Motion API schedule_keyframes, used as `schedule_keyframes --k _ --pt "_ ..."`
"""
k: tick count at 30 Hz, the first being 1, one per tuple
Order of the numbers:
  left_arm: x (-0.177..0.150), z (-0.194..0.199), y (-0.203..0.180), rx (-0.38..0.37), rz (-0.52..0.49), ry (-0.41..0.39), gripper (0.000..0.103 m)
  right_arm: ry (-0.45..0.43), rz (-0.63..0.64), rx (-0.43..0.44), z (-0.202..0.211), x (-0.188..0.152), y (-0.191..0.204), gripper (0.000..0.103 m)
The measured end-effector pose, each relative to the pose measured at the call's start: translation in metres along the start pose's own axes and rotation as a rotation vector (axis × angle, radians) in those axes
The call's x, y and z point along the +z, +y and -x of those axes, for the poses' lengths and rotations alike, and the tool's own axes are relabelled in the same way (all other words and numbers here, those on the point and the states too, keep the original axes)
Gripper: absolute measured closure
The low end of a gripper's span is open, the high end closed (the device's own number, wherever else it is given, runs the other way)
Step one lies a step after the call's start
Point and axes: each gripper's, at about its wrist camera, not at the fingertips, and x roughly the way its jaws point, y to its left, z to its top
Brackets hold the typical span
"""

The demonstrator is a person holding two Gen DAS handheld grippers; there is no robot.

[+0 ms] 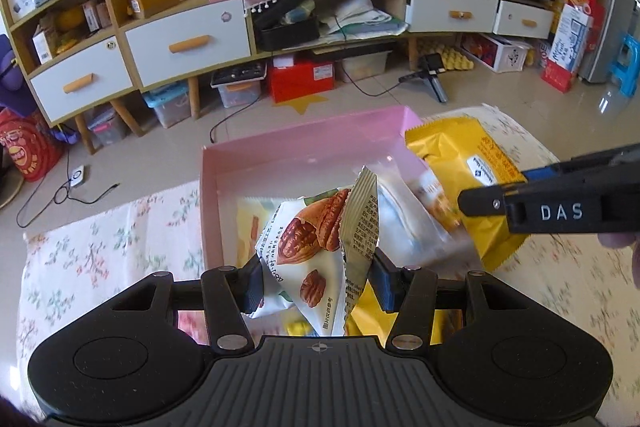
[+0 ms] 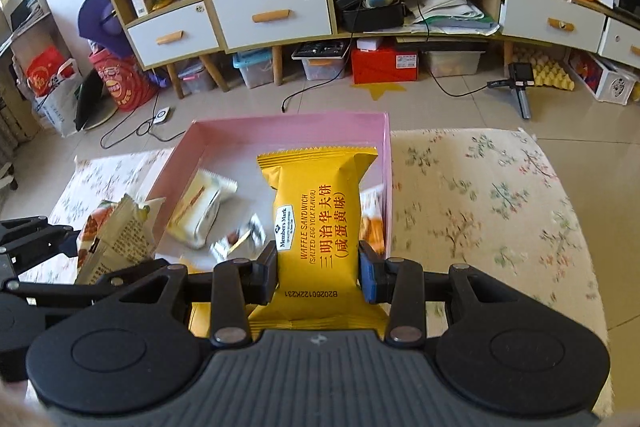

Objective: Organize snacks
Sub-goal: 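Carry both held packets up and over the pink box, then open both grippers to drop the packets into the pink box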

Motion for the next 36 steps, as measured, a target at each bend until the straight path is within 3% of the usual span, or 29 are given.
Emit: schedule_keyframes --k 11,22,26,28,31,33,36 --pt "0.021 -0.066 0.013 0.015 -0.005 0.013 0.053 0.017 -0.028 0.018 -0.050 0.026 -0.005 0.067" --pt "0.030 -0.104 0.005 0.016 -0.025 -0.001 0.052 0.014 -0.069 0.018 -0.074 0.036 -0.015 0.065" --pt "0.032 -0.108 0.005 0.009 -0.019 -0.003 0.045 0.004 -0.098 0.037 -0.071 0.039 -0.018 0.054" --pt "0.032 -0.106 0.005 0.029 -0.018 -0.013 0.028 0.003 -0.095 0.040 -0.070 0.040 -0.019 0.049" --pt "0.032 -0.101 0.007 0.025 -0.001 -0.021 0.019 0.001 -0.095 0.048 -0.068 0.040 -0.019 0.034" --pt "0.031 -0.097 0.009 0.015 0.009 -0.019 0.017 -0.001 -0.105 0.065 -0.064 0.041 -0.020 0.024" --pt "0.030 -0.088 0.009 0.017 0.000 -0.022 0.014 -0.005 -0.094 0.052 -0.057 0.041 -0.018 0.020"
